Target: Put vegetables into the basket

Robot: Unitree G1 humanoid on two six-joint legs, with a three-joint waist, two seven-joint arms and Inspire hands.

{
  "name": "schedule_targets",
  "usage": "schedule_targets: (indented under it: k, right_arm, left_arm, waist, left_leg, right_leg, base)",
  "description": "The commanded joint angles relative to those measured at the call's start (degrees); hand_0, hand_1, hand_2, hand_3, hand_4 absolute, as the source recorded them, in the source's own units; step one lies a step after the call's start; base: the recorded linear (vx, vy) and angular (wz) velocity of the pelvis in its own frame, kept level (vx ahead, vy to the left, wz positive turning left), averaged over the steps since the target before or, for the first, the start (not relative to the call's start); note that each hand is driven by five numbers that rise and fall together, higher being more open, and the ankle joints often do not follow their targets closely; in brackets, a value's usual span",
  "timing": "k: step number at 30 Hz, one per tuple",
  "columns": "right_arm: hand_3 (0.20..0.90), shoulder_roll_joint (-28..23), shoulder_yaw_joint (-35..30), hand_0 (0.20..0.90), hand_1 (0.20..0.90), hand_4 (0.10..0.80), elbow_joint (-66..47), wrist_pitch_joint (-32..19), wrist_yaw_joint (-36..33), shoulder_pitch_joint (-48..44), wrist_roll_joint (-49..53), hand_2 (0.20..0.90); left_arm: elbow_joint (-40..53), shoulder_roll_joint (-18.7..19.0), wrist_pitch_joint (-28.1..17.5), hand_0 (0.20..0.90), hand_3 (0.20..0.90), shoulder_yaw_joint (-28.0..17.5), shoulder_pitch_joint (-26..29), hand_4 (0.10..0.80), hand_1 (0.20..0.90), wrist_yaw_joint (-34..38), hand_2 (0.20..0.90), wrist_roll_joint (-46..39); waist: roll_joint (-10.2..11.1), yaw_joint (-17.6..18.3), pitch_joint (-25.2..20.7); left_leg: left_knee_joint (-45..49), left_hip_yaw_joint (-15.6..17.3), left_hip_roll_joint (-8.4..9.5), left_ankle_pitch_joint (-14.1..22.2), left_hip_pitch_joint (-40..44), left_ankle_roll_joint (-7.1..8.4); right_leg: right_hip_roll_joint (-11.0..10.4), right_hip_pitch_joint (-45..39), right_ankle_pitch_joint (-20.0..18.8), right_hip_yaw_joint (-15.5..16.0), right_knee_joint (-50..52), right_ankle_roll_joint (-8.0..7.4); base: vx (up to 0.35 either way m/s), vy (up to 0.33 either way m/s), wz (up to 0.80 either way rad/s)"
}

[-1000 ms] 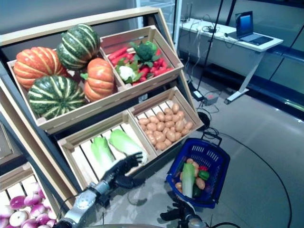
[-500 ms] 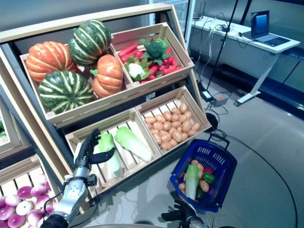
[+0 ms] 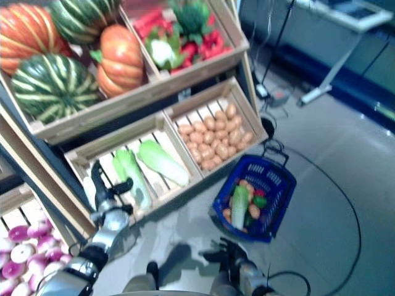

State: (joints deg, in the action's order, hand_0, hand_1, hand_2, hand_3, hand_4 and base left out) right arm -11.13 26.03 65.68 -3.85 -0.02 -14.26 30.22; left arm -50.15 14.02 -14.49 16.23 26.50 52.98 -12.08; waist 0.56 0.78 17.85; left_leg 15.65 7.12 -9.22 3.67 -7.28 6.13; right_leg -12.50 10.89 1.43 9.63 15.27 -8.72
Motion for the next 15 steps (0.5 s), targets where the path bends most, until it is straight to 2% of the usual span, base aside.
schedule_targets:
  k: [1,5,15]
  right_arm:
    - [0.900,-0.47,2.25,0.900,0.900,0.800,-3.91,-2.96,-0.89,-2.39,3.90,0.900]
    - [0.900,-0.97,2.63,0.900,0.900,0.800,-3.87,-2.40,-2.06,-6.14,5.43,0.900]
    - [0.900,-2.19,1.77,0.900,0.900,0.800,-0.72,-3.10,-2.39,-9.37,7.54,0.900]
  left_arm:
    - [-0.40,1.11,-6.34,0.900,0.900,-1.53,8.42,0.800,0.900,5.05,0.900,-2.21]
    - [-4.14,2.00,-6.38,0.900,0.900,-1.56,13.06,0.800,0.900,4.92,0.900,-5.95]
    - [-10.78,3.87,-5.02,0.900,0.900,-1.94,18.91,0.800,0.900,4.45,0.900,-13.72]
  waist:
    - [0.56,1.91,1.90]
    - [0.95,2.99,3.68]
    - [1.43,4.15,5.74]
  left_leg:
    - [12.16,-0.55,-1.13,4.16,-8.67,-0.55]
    - [18.44,-0.38,-1.47,6.61,-14.30,-0.88]
    - [25.97,-0.47,-2.00,10.46,-18.90,-1.07]
  right_leg:
    - [-0.17,4.77,7.95,-1.99,14.02,4.64]
    - [-0.61,10.95,9.97,-3.74,20.93,4.74]
    - [-1.58,16.45,12.39,-4.94,28.24,4.49]
  base:
    - [-0.161,0.032,-0.11]
    - [-0.181,0.032,-0.17]
    - [-0.047,0.016,-0.01]
